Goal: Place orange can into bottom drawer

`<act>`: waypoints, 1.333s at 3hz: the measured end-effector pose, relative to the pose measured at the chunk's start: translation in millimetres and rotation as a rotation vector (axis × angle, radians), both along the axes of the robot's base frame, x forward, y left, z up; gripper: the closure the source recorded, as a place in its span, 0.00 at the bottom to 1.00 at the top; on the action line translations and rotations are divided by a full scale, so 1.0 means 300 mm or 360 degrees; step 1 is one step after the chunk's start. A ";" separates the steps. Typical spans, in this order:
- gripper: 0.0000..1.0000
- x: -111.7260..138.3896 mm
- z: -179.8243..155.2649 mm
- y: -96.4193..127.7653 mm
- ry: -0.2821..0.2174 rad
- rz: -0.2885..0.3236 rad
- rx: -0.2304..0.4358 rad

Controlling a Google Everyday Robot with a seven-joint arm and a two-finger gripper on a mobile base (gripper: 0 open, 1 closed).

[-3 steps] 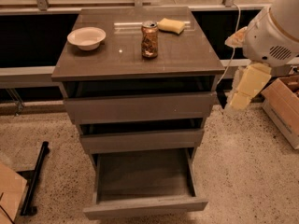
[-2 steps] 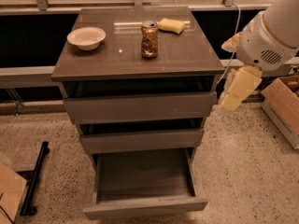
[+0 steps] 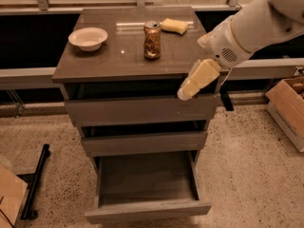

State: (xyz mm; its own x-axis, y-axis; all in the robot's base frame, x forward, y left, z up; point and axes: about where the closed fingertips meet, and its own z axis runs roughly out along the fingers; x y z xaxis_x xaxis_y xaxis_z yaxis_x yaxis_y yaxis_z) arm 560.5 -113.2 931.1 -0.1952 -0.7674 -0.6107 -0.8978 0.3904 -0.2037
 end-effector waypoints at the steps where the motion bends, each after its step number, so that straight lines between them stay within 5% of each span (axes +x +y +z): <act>1: 0.00 0.166 0.000 0.089 -0.0071 -0.0046 0.0162; 2: 0.00 0.357 -0.010 0.169 -0.0123 -0.0078 0.0295; 4: 0.00 0.390 -0.002 0.188 -0.0188 -0.0154 0.0342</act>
Offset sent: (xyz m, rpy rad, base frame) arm 0.1660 0.0708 -0.0027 0.2722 -0.1144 -0.0786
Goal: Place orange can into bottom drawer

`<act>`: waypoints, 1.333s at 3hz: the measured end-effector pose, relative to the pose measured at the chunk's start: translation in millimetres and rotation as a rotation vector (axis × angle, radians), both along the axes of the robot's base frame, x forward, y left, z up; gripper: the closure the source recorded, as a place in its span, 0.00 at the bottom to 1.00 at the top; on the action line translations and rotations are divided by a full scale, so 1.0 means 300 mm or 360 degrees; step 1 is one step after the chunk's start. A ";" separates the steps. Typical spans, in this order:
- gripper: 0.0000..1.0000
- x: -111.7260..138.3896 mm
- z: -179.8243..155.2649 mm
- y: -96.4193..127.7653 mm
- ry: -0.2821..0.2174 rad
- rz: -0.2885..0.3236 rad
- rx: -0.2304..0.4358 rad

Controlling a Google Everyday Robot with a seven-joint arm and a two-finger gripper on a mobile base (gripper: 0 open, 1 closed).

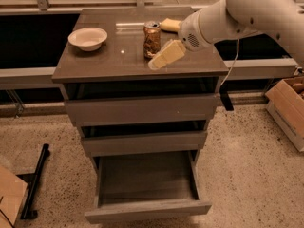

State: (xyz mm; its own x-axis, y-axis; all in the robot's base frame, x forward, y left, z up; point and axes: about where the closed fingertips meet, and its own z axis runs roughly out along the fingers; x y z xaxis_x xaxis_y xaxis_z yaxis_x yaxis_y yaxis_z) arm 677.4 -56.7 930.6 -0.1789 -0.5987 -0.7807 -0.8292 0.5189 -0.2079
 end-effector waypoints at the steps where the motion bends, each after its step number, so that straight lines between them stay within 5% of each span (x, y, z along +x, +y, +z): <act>1: 0.00 0.123 0.023 0.050 -0.0130 -0.0127 0.0136; 2: 0.00 0.274 0.033 0.086 -0.0233 -0.0235 0.0263; 4: 0.00 0.490 -0.059 0.099 -0.0242 -0.0381 0.0437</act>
Offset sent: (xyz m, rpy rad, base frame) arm 0.1378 0.0317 0.0147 0.2644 -0.2267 -0.2371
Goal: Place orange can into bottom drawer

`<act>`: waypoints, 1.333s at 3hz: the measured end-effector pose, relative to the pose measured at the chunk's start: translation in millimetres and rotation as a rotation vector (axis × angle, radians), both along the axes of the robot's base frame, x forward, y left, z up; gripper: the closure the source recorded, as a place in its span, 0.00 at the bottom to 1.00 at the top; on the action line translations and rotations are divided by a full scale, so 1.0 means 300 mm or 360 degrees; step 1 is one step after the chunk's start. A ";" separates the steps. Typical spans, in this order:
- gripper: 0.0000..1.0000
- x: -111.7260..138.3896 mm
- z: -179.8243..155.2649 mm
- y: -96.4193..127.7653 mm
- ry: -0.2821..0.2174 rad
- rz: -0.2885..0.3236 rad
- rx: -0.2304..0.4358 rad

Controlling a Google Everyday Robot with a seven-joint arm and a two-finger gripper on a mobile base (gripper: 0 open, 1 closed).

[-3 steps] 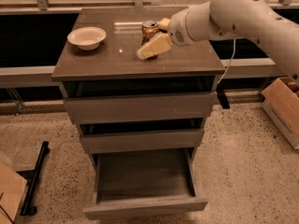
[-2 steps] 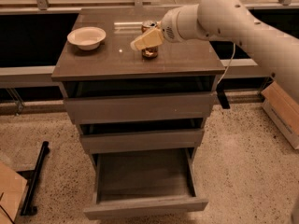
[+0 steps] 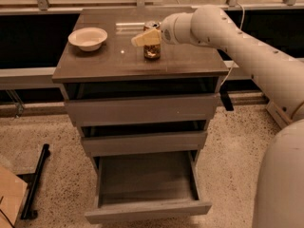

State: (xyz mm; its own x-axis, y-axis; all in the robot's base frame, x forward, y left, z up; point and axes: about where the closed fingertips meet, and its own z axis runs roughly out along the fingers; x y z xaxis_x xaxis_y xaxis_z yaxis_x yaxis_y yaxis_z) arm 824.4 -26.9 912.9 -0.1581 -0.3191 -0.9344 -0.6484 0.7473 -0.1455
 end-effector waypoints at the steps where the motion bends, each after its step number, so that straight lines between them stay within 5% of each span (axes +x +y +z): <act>1: 0.18 0.047 -0.053 0.002 0.0038 -0.0021 0.0052; 3: 0.65 0.016 -0.079 0.013 0.0091 -0.0007 0.0105; 4: 0.88 -0.085 -0.015 -0.001 0.0058 0.0057 0.0082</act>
Offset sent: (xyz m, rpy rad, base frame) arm 0.0157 -0.0046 -0.0367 0.0740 0.0647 -0.0421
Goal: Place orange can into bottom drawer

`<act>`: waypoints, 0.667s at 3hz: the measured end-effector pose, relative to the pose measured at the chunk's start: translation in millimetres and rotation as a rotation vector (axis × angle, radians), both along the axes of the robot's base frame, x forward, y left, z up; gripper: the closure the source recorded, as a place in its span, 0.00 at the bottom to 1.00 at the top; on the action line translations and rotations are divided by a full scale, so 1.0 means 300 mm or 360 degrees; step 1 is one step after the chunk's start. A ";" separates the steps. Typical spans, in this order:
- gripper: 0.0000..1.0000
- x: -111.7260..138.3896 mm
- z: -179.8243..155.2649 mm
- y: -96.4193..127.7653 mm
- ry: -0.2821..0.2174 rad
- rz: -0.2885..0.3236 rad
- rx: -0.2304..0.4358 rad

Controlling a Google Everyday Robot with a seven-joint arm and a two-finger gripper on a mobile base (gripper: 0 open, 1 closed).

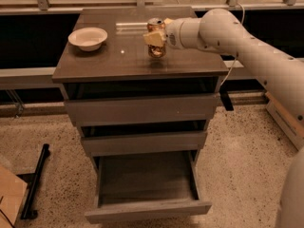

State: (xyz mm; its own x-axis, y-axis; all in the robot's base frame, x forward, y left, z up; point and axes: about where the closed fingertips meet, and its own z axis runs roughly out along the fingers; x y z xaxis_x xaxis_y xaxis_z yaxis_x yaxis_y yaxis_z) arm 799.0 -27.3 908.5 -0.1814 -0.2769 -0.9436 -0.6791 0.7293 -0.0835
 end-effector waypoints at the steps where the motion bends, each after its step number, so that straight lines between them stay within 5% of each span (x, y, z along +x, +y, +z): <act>1: 1.00 -0.144 0.076 -0.011 -0.0045 0.0061 -0.0026; 2: 1.00 -0.349 0.085 0.015 -0.0047 0.0200 -0.0057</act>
Offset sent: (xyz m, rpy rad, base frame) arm -0.1860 0.0104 0.0309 -0.0598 -0.0441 0.2401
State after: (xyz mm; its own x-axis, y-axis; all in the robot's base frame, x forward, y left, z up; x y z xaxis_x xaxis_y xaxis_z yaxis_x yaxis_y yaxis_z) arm 694.3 -22.7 933.9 -0.1154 -0.3291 -0.9372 -0.7618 0.6349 -0.1291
